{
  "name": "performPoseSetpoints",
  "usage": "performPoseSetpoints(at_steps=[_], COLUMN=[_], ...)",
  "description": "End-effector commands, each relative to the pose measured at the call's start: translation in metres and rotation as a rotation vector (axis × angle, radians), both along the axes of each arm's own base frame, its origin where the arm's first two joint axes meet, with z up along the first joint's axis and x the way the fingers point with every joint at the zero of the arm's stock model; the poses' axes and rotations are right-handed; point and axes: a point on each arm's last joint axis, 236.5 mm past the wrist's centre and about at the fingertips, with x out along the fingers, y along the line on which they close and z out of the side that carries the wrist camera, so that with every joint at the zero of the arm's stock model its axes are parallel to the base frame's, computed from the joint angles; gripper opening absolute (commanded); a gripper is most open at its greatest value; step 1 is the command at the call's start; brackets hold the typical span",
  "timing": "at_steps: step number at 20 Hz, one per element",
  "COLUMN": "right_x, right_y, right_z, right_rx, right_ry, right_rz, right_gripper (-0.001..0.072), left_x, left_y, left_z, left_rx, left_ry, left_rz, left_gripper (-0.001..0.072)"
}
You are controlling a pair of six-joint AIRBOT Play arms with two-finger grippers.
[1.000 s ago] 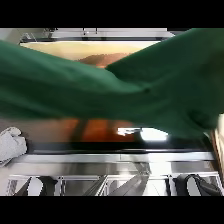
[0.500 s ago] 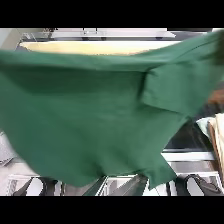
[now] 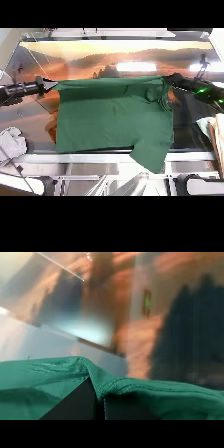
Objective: Fold the shirts.
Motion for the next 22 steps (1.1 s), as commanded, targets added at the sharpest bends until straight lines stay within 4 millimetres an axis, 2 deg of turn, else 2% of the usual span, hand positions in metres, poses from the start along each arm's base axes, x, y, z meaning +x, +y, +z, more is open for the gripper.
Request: performPoseSetpoints(at_steps=[1,3,4,6,8,12,16,18,22], right_x=[0.036,0.044,0.042,0.032,0.024,-0.013,-0.037,-0.046,-0.069], right_y=[-0.007,-0.009,-0.006,0.003,0.001,-0.012,-0.025,-0.025,-0.017], right_z=[-0.031,-0.025,-0.025,-0.029,-0.038,-0.061,-0.063,-0.06,-0.074], right_rx=[0.032,0.022,0.02,0.011,-0.037,-0.039,0.0,0.036,0.047], right_ry=[-0.001,-0.022,-0.022,-0.01,0.013,0.157,0.217,0.232,0.312], right_rz=[0.002,0.013,0.03,0.093,0.131,0.213,0.257,0.285,0.331], right_gripper=[0.0031,0.0031,0.0031,0.0031,0.0031,0.003,0.003,0.003,0.0031], left_x=[0.028,0.035,0.033,0.023,0.009,-0.007,-0.012,-0.016,-0.027], left_y=[0.009,0.014,0.016,0.013,0.004,0.006,0.003,0.003,0.007], left_z=[-0.037,-0.031,-0.036,-0.051,-0.06,-0.078,-0.069,-0.063,-0.075], left_rx=[-0.025,0.008,0.053,0.123,0.161,0.225,0.218,0.226,0.27], left_ry=[0.052,0.035,0.054,0.114,0.145,0.24,0.235,0.233,0.306], left_rz=[-0.022,-0.031,-0.048,-0.089,-0.157,-0.19,-0.215,-0.228,-0.239], left_gripper=[0.0018,0.0018,0.0018,0.0019,0.0019,0.0019,0.0019,0.0019,0.0019])
